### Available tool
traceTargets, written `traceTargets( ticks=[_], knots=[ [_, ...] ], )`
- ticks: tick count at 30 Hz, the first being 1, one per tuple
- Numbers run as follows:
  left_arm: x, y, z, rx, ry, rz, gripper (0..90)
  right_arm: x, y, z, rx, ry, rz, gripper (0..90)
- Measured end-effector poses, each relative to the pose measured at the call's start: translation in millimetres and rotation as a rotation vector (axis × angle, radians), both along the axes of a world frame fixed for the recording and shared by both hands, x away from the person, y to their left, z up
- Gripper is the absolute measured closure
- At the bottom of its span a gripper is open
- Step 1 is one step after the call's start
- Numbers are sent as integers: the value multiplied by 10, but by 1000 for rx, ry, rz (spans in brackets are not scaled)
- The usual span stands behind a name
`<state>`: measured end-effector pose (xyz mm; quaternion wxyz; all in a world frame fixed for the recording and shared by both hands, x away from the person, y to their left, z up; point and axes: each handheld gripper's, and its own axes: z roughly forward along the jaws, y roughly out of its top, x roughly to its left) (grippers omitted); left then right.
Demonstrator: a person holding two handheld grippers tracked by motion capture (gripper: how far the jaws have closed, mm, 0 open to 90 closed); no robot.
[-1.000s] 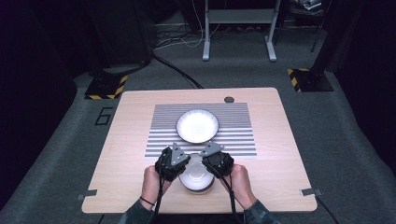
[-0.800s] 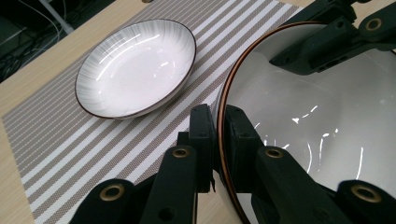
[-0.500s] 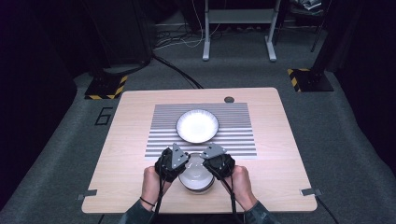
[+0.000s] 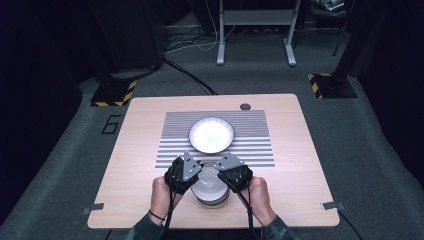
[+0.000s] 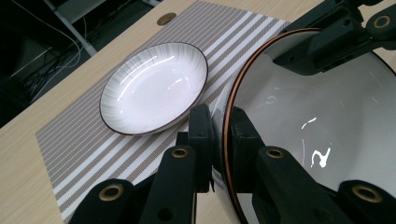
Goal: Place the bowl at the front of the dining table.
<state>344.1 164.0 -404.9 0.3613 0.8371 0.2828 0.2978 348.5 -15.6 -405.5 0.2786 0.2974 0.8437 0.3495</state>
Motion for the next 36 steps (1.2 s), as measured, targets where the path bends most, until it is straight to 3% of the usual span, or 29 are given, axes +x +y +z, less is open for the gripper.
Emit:
traceTargets(
  ticks=[16,36],
  knots=[
    [55,-8,162,-21,-8,-9,820,25,-24,180,-6,-30,-4,847],
    [205,29,252,-50,11,-19,818,150,-27,279,6,-10,-6,847]
  ],
)
